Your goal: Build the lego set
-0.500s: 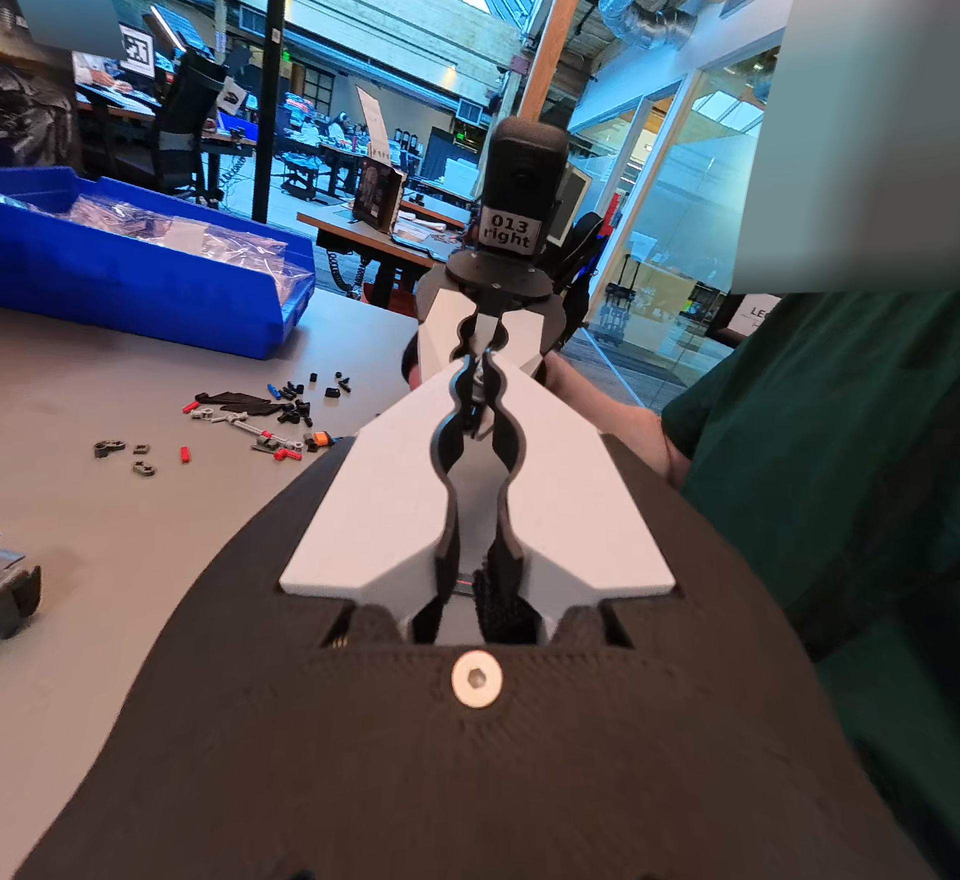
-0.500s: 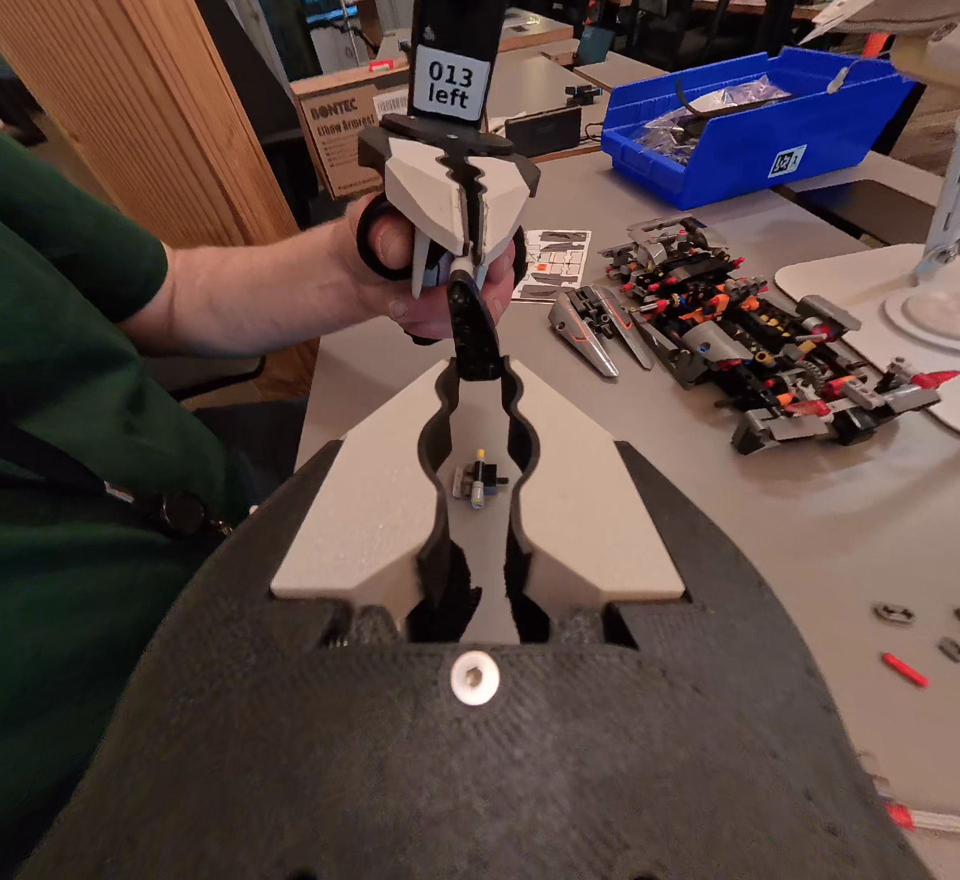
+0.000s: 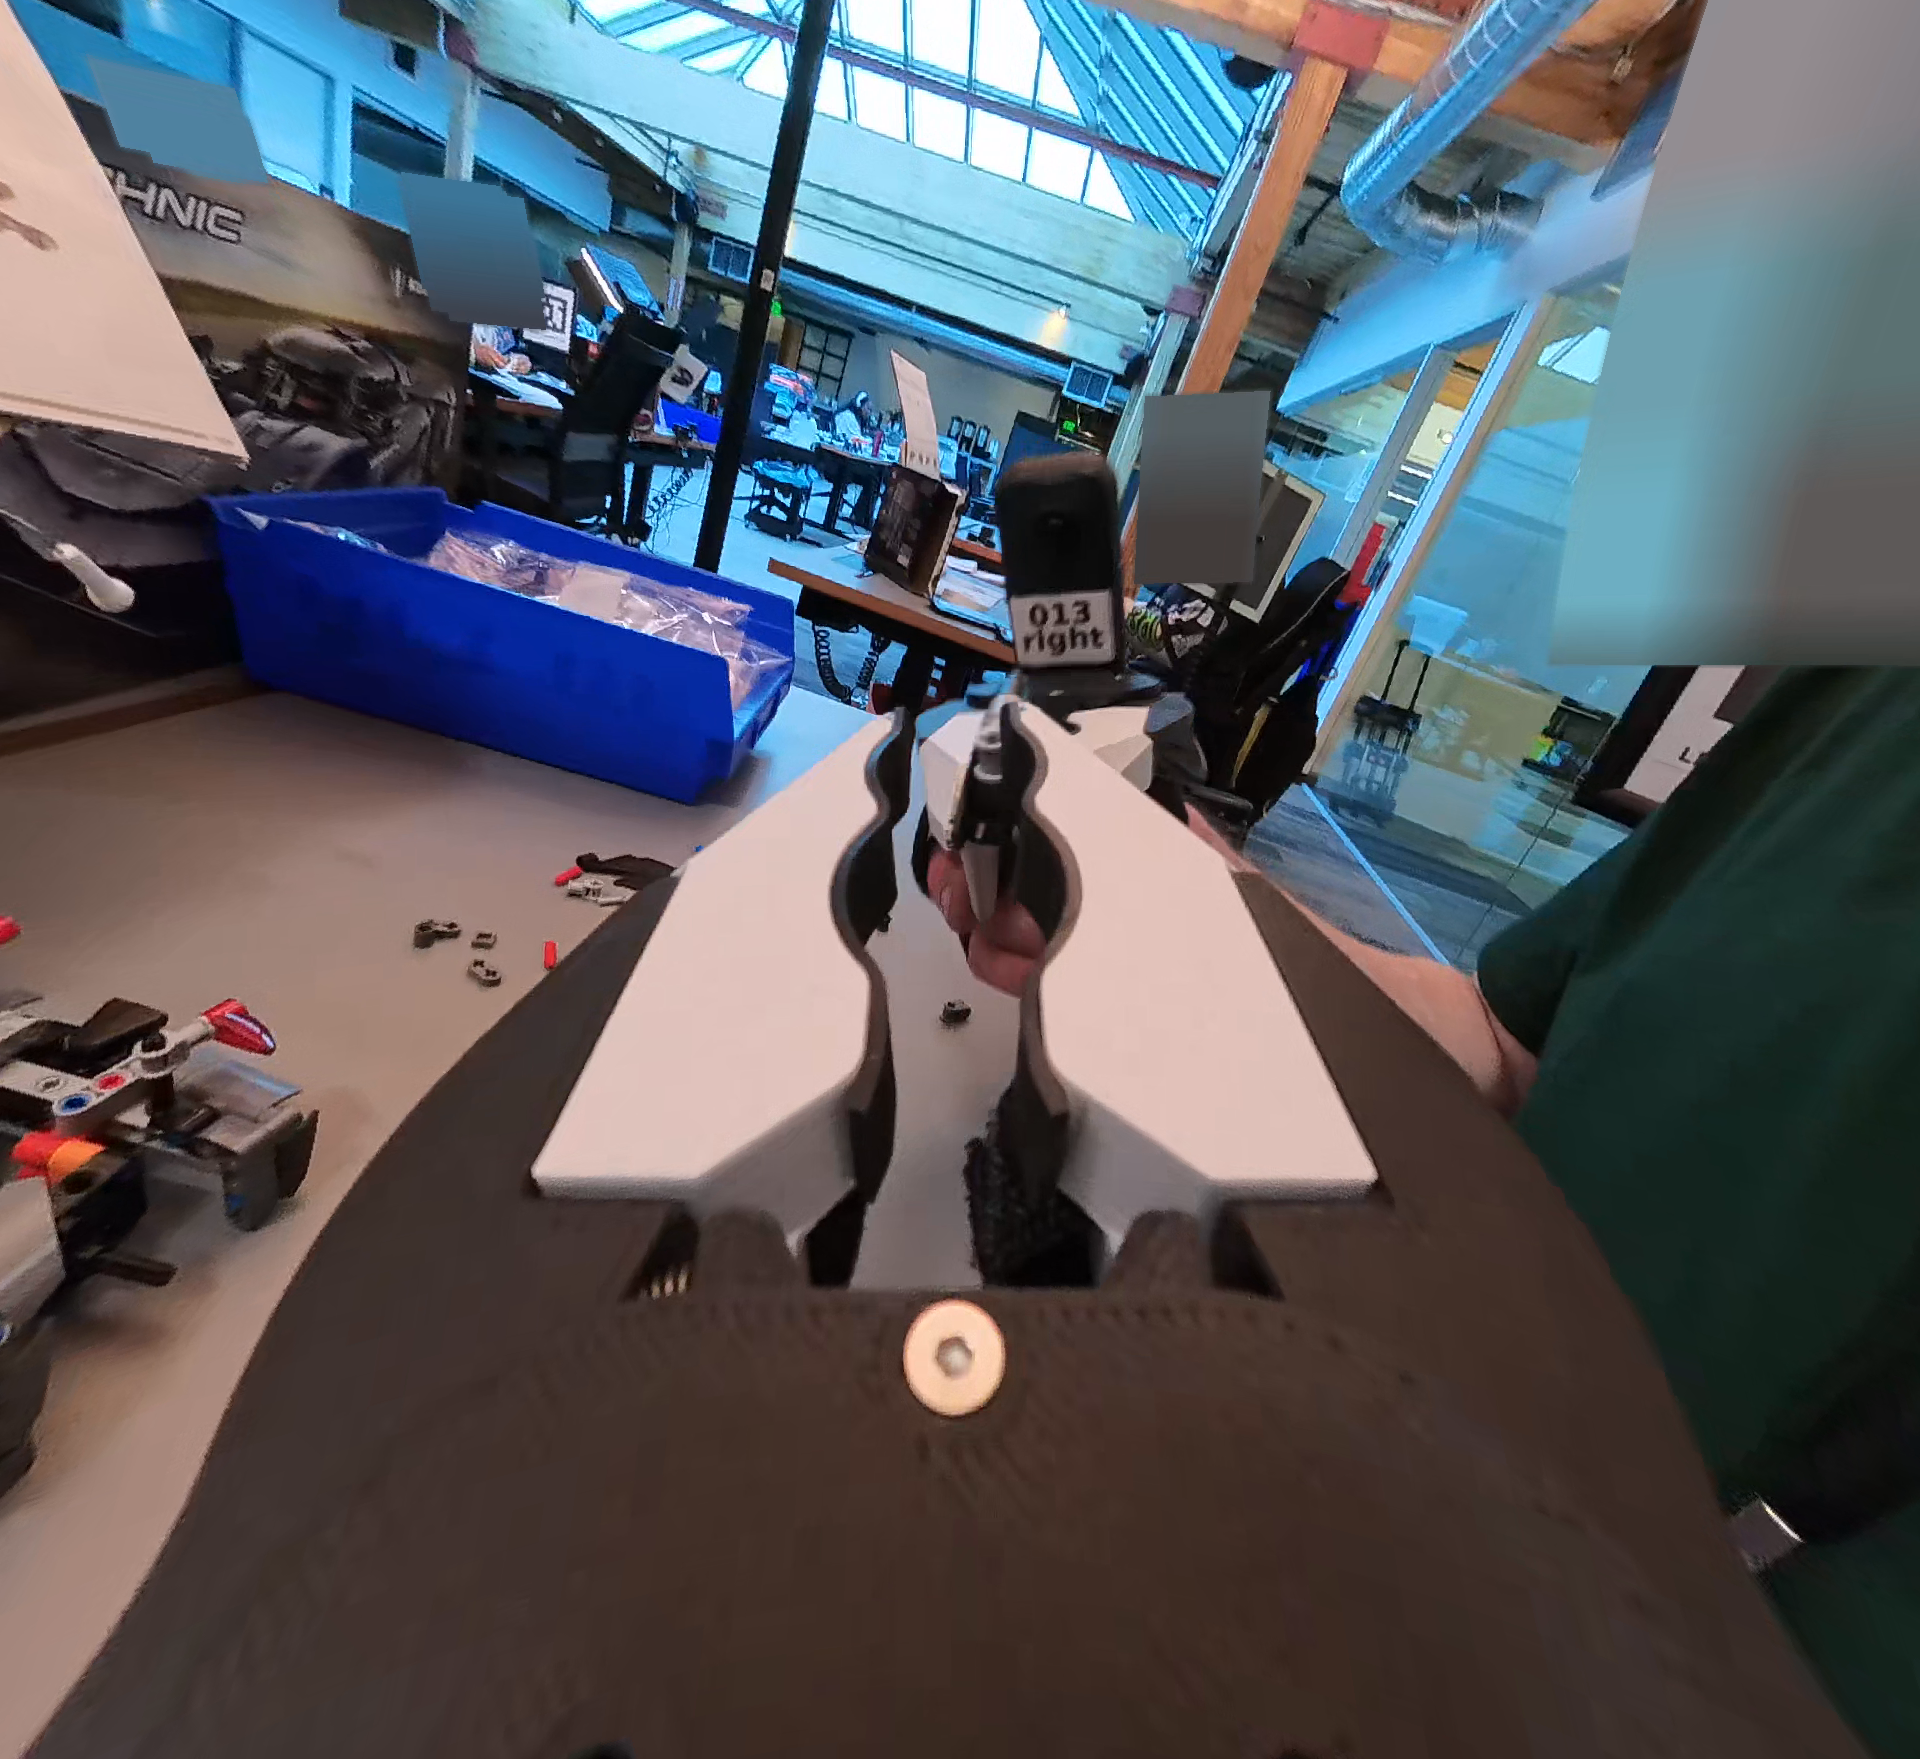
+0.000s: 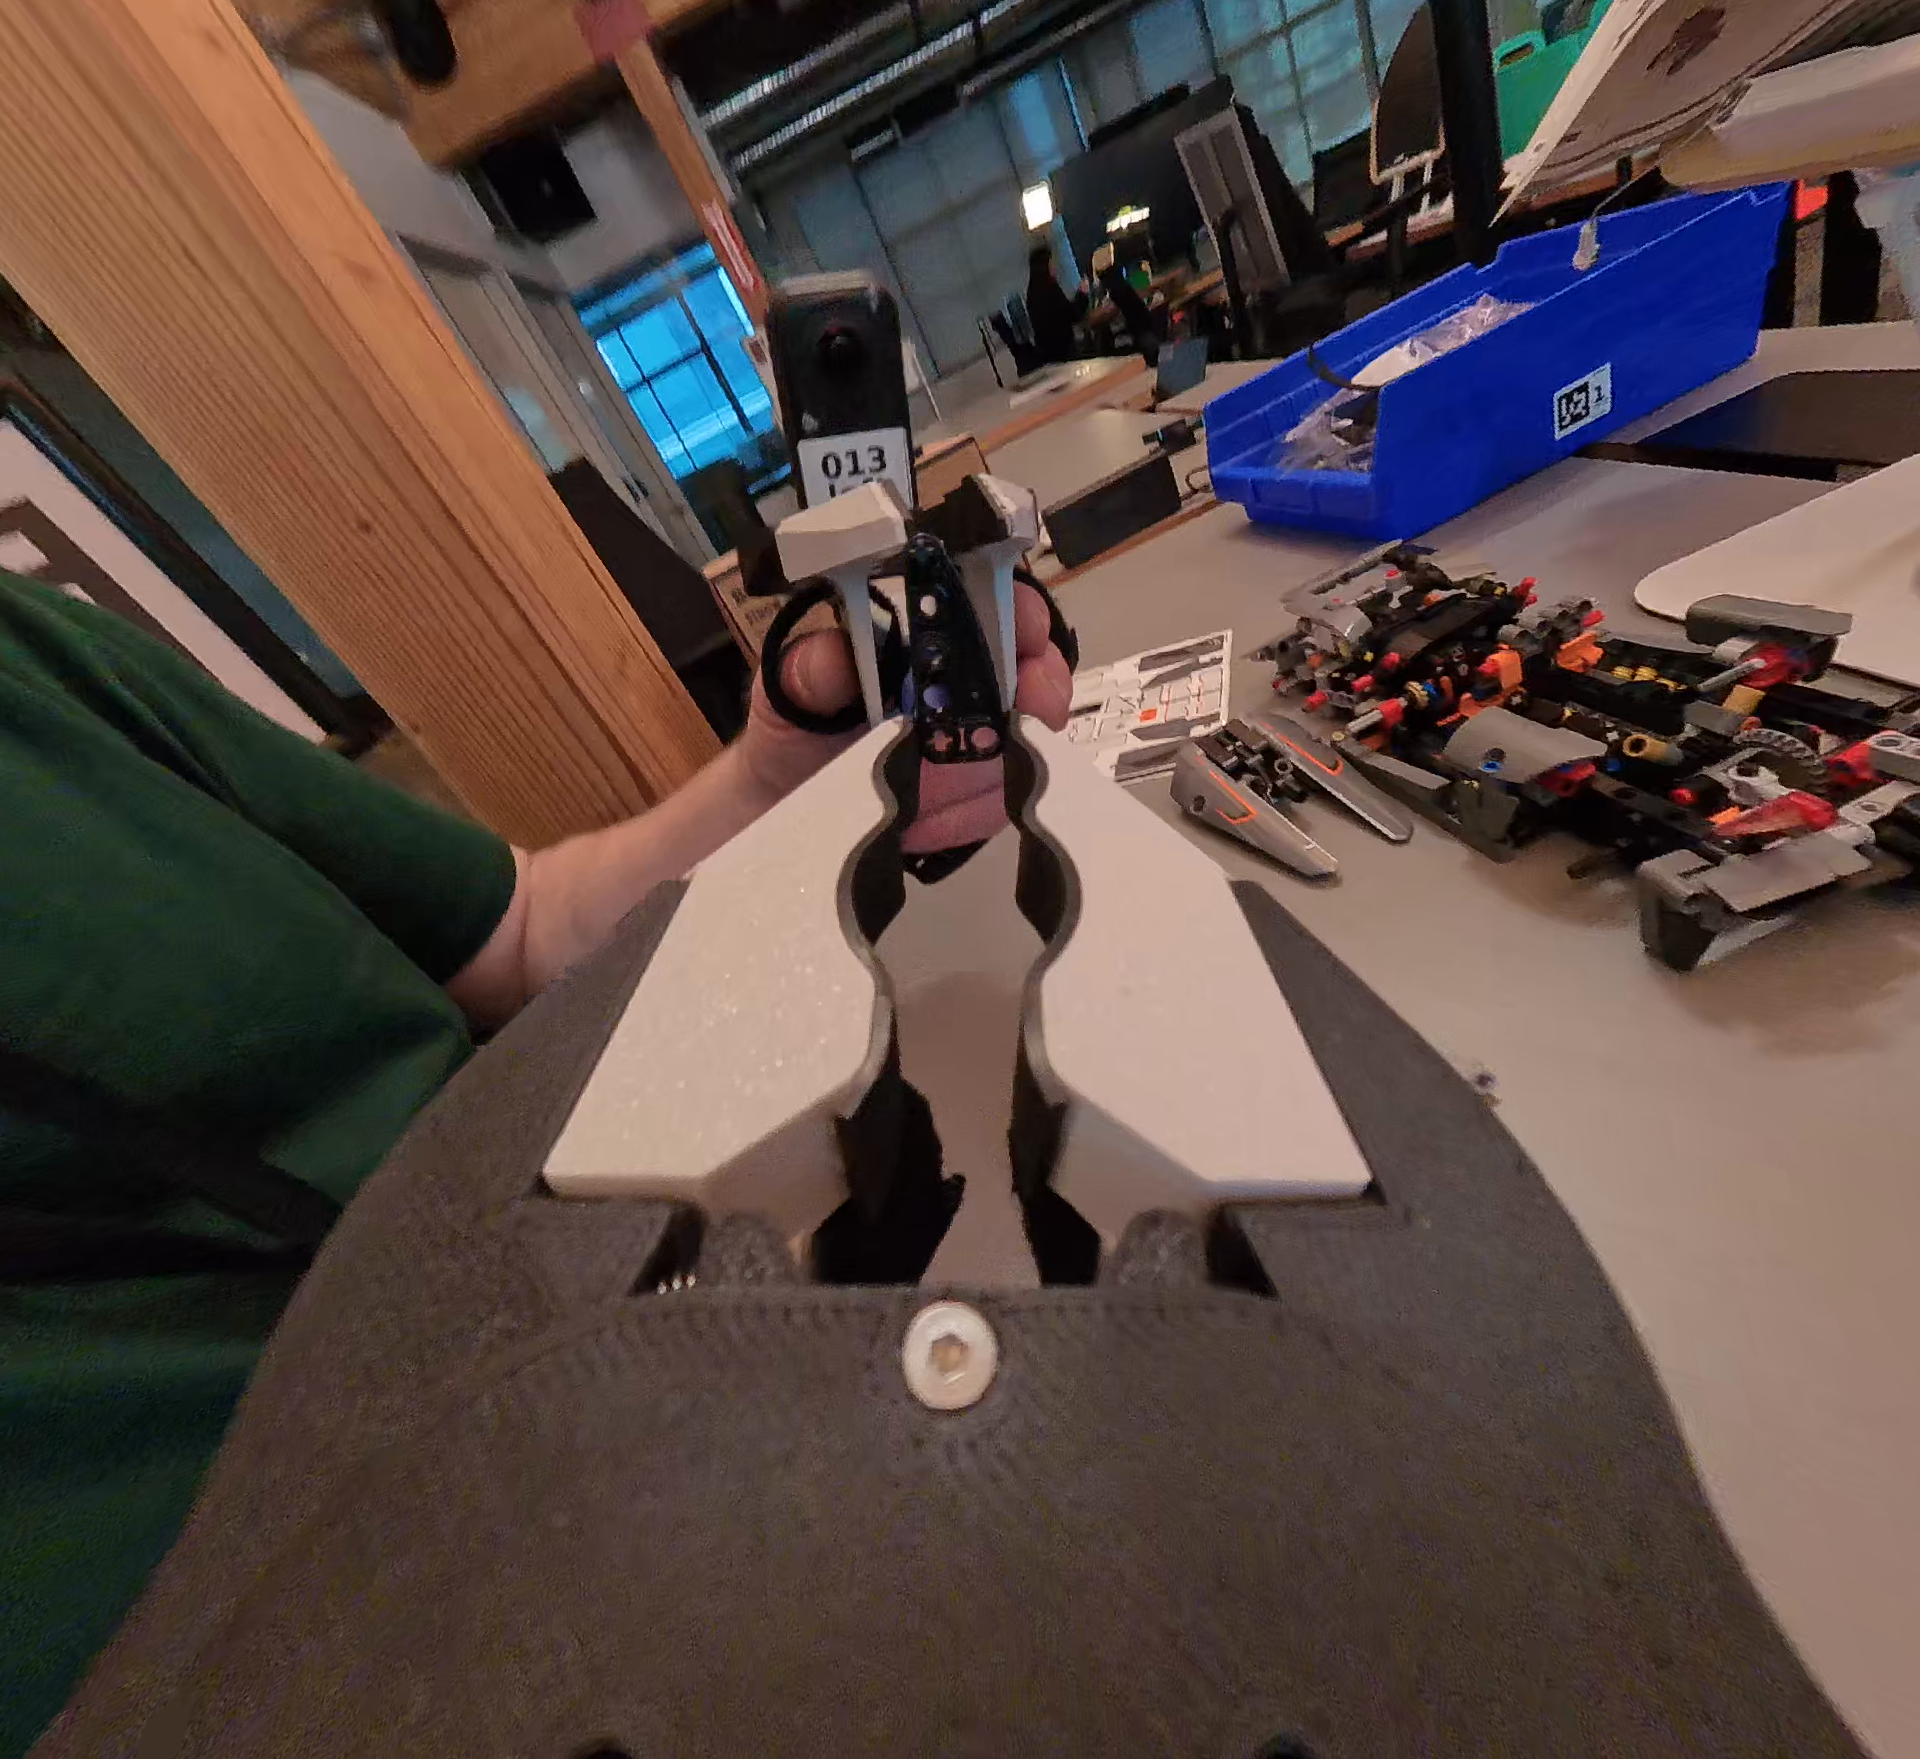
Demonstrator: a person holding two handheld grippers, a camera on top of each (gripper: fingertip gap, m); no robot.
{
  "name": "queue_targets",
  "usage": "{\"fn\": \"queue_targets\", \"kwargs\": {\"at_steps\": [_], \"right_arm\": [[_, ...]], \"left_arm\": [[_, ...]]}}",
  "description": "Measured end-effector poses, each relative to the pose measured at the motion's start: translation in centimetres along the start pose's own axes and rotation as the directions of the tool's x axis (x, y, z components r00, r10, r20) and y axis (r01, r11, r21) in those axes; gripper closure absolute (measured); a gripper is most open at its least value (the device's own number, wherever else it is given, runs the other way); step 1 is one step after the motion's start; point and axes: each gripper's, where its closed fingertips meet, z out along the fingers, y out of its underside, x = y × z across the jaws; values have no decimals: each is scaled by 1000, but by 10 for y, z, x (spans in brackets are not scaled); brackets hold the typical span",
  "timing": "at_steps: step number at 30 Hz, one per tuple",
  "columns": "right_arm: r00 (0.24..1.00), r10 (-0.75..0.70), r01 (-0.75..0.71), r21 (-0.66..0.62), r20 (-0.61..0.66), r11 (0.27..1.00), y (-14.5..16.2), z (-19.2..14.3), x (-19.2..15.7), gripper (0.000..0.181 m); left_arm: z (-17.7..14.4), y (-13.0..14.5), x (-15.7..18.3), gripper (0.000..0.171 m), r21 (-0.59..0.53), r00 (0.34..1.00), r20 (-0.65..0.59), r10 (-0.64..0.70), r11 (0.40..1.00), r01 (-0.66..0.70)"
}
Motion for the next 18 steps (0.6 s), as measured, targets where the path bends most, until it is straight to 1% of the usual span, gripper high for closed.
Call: {"fn": "queue_targets", "kwargs": {"at_steps": [5,8,11,13,18], "right_arm": [[999,44,-44,91,6,995,-5,4,2,168],[997,73,-76,157,27,985,-11,5,0,168],[991,124,-134,225,57,965,-17,3,3,168],[987,143,-156,239,72,958,-18,3,4,168],[996,86,-84,240,3,967,-17,2,7,168]], "left_arm": [[-2,-6,-3,160,25,999,40,26,999,-27],[-4,-11,-6,155,51,996,74,43,998,-47],[-4,-14,-5,153,73,996,74,41,996,-46],[-4,-13,-7,152,74,995,89,50,996,-57],[-1,-10,-2,151,60,996,78,48,997,-53]]}}
